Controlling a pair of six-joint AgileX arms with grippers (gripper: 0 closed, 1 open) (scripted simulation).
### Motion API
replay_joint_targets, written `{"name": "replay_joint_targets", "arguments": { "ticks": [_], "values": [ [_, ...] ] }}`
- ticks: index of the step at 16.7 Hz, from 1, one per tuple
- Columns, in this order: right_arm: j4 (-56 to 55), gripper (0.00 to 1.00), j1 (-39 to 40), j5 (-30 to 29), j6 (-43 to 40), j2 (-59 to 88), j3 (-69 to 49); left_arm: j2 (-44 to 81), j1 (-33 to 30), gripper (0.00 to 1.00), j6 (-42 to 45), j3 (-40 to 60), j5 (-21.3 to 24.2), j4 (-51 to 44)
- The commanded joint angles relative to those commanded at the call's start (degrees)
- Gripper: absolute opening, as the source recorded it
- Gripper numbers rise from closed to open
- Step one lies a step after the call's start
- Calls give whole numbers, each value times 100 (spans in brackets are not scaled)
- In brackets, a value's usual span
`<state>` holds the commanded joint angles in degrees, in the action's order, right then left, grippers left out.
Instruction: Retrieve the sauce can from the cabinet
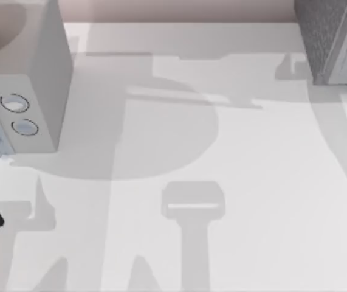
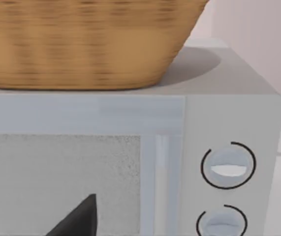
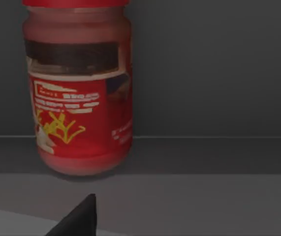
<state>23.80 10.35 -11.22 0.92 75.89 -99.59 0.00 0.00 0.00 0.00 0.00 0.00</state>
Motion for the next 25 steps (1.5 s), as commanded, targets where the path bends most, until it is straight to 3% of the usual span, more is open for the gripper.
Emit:
{"name": "replay_joint_targets", "arguments": {
  "ticks": [4,12,19,25],
  "values": [
    [0,100,137,-197,32,426,-427,0,0,100,0,0,0,0],
    [-39,100,802,-881,37,2453,-2373,0,0,100,0,0,0,0],
    [-16,100,798,-885,39,2564,-2484,0,0,100,0,0,0,0],
    [445,100,683,-776,31,3530,-3936,0,0,100,0,0,0,0]
  ]
}}
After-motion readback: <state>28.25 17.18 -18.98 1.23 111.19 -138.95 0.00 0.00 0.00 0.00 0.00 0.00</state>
